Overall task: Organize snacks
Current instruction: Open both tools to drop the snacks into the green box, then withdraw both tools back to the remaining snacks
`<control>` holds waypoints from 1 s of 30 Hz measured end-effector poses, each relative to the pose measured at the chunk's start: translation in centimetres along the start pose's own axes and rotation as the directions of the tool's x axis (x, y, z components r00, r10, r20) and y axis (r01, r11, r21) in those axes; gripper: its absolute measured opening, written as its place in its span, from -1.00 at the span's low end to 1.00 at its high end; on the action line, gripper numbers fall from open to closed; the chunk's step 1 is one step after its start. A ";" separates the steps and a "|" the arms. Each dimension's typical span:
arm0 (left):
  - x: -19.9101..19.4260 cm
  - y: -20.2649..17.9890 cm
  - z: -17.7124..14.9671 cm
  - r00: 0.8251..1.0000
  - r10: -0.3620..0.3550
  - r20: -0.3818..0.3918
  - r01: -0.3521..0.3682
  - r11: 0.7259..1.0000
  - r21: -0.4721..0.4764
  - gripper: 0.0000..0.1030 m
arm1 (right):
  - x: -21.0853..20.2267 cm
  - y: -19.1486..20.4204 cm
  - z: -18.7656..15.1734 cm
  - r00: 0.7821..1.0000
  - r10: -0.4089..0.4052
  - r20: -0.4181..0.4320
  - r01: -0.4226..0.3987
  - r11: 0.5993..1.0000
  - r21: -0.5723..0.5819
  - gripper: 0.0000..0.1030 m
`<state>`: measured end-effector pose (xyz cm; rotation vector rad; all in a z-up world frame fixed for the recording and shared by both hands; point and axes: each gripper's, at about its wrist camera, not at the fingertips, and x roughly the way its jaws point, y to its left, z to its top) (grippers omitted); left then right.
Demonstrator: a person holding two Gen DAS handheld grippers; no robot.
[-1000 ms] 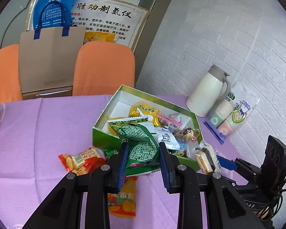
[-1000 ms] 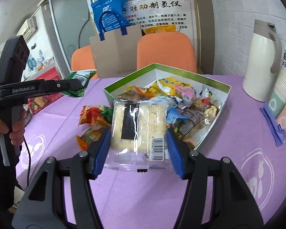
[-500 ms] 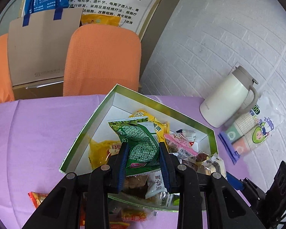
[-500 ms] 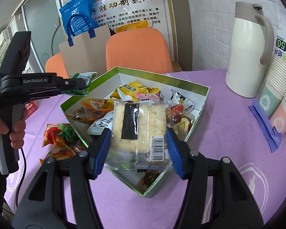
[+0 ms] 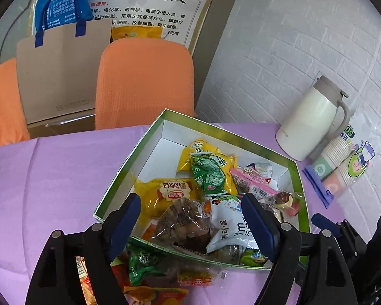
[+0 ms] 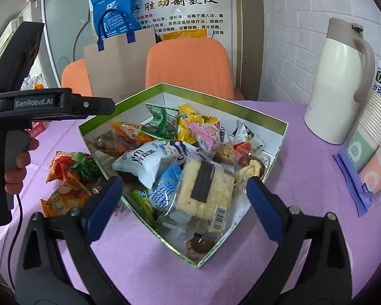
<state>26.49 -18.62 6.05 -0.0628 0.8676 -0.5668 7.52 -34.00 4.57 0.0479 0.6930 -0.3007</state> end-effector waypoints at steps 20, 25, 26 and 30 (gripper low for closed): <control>-10.6 2.3 -10.9 0.997 0.050 0.056 -0.046 0.996 -0.075 0.63 | -6.8 5.1 -4.2 0.996 0.077 0.033 -0.078 0.997 0.005 0.95; -9.4 3.6 -14.0 0.999 0.038 0.013 -0.036 0.994 -0.099 0.63 | -6.2 6.5 -6.1 0.994 0.109 -0.024 -0.108 0.994 0.024 0.95; -9.0 3.9 -14.3 0.999 0.037 -0.001 -0.037 0.994 -0.107 0.63 | -6.0 6.7 -6.3 0.993 0.112 -0.030 -0.111 0.993 0.024 0.95; -8.2 4.1 -14.8 0.999 0.032 -0.014 -0.033 0.995 -0.094 0.63 | -5.3 7.4 -6.7 0.992 0.109 -0.055 -0.108 0.994 0.028 0.95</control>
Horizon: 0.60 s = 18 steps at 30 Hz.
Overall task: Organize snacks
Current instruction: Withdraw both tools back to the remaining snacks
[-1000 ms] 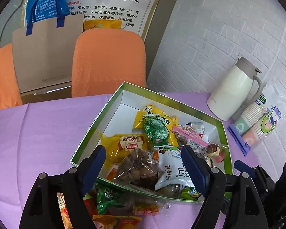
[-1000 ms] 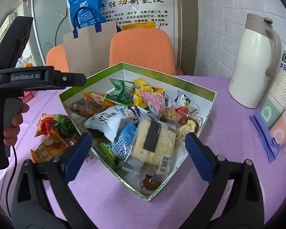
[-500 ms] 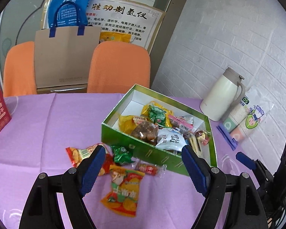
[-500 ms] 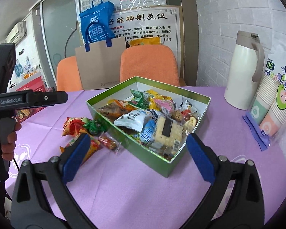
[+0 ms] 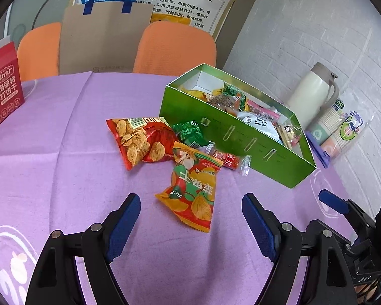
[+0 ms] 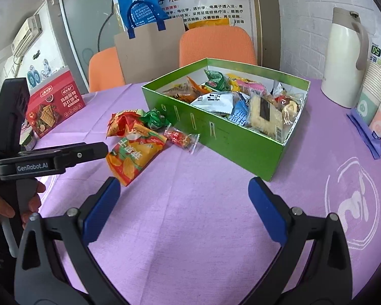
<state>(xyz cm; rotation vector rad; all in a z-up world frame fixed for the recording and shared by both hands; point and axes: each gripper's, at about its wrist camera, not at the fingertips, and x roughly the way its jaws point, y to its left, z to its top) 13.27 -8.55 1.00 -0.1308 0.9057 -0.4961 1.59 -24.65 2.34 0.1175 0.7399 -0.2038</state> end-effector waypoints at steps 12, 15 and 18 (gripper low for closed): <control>3.2 -0.6 1.0 0.999 -0.024 -0.040 0.025 0.999 0.029 0.38 | 1.1 0.2 -0.4 0.999 -0.008 -0.037 0.008 1.000 0.011 0.95; 3.6 -0.4 1.1 0.998 -0.030 -0.052 0.031 0.999 0.028 0.05 | 1.7 0.7 -0.4 0.999 0.001 -0.051 -0.001 1.000 0.003 0.95; 4.2 0.0 0.8 0.994 -0.054 -0.097 0.057 0.998 0.032 -0.62 | 2.2 1.0 -0.6 0.998 0.015 -0.066 -0.015 1.000 -0.001 0.95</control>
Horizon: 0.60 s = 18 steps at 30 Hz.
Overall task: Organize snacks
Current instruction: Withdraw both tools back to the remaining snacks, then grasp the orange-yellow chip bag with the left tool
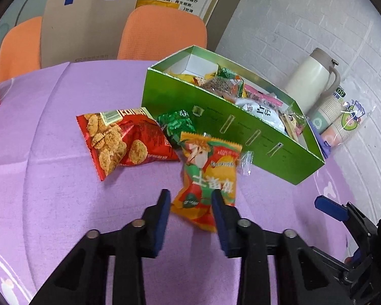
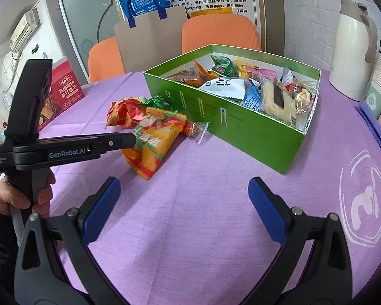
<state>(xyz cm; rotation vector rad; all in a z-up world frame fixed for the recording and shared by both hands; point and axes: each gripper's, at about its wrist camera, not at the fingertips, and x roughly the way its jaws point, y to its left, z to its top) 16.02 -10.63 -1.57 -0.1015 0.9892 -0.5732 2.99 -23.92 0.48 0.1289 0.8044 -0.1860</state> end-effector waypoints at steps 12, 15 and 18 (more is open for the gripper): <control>-2.5 0.7 -0.7 0.997 -0.064 0.046 0.067 0.995 -0.068 -0.19 | 2.9 0.4 1.3 0.998 0.043 -0.048 -0.044 0.999 -0.013 0.95; -1.6 -0.3 0.2 0.998 -0.057 0.035 0.059 0.998 -0.036 -0.13 | 4.3 0.7 1.9 0.996 0.050 -0.074 -0.051 0.998 -0.022 0.80; -0.4 -0.3 0.6 0.997 -0.075 0.000 0.075 0.996 -0.043 -0.08 | 5.5 1.1 2.4 0.993 0.059 -0.098 -0.063 0.997 -0.033 0.67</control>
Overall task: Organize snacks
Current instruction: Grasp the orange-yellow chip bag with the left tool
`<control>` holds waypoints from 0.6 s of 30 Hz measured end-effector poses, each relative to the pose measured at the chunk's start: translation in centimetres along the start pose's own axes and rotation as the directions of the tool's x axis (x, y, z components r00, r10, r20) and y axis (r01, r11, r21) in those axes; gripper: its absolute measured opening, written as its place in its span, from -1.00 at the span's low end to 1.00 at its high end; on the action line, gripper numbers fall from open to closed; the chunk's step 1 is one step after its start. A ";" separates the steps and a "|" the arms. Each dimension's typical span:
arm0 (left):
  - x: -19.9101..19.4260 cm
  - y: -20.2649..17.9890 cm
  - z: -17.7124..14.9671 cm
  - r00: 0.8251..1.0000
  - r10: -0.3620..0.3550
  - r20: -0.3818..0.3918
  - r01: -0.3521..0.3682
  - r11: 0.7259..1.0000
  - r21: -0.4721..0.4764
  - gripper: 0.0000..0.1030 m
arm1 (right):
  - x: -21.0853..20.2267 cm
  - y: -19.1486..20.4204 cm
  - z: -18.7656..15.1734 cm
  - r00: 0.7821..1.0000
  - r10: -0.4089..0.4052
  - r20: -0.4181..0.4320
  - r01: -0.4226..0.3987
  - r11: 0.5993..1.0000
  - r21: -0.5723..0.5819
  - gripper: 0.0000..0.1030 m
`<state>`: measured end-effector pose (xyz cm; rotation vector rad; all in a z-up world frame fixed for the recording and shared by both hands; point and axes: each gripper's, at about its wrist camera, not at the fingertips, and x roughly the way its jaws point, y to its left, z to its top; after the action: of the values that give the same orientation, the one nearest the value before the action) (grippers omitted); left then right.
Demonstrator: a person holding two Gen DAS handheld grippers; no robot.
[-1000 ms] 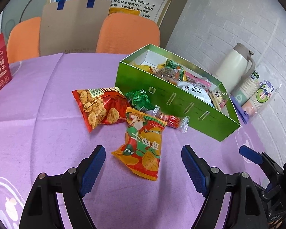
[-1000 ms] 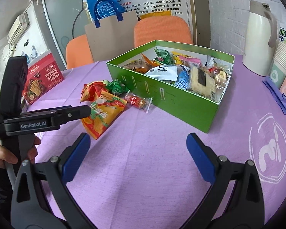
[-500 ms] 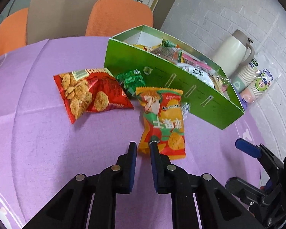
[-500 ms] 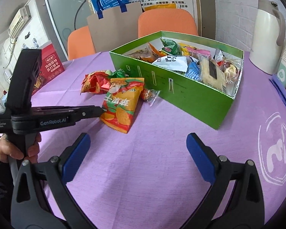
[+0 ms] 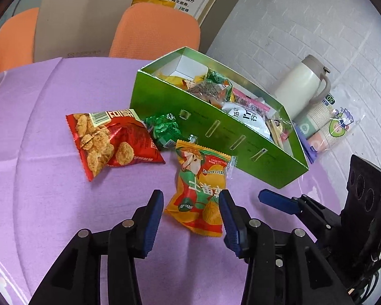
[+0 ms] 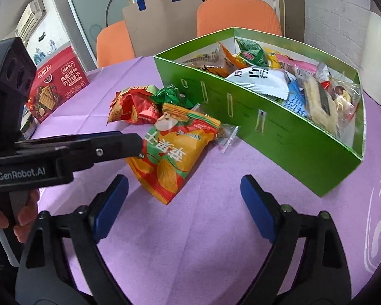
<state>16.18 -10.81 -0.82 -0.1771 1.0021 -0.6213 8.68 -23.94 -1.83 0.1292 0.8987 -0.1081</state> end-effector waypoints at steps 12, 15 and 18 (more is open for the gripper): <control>2.5 0.9 0.3 0.998 -0.023 -0.055 0.021 0.999 -0.033 -0.05 | 2.7 0.4 0.9 1.000 0.021 -0.021 -0.022 1.000 -0.018 0.22; 2.5 0.5 0.2 0.996 -0.056 -0.065 0.056 0.998 -0.008 -0.12 | 2.6 0.7 0.7 0.999 0.035 -0.039 -0.036 0.999 -0.031 -0.03; 2.1 -0.5 -0.6 0.997 -0.031 -0.071 0.034 0.998 0.046 -0.20 | 1.8 1.2 -0.3 0.999 0.035 -0.042 -0.037 0.997 -0.060 -0.04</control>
<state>16.27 -12.27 -2.50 -0.1310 1.0534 -0.6837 9.81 -22.77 -3.35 0.0910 0.9394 -0.0447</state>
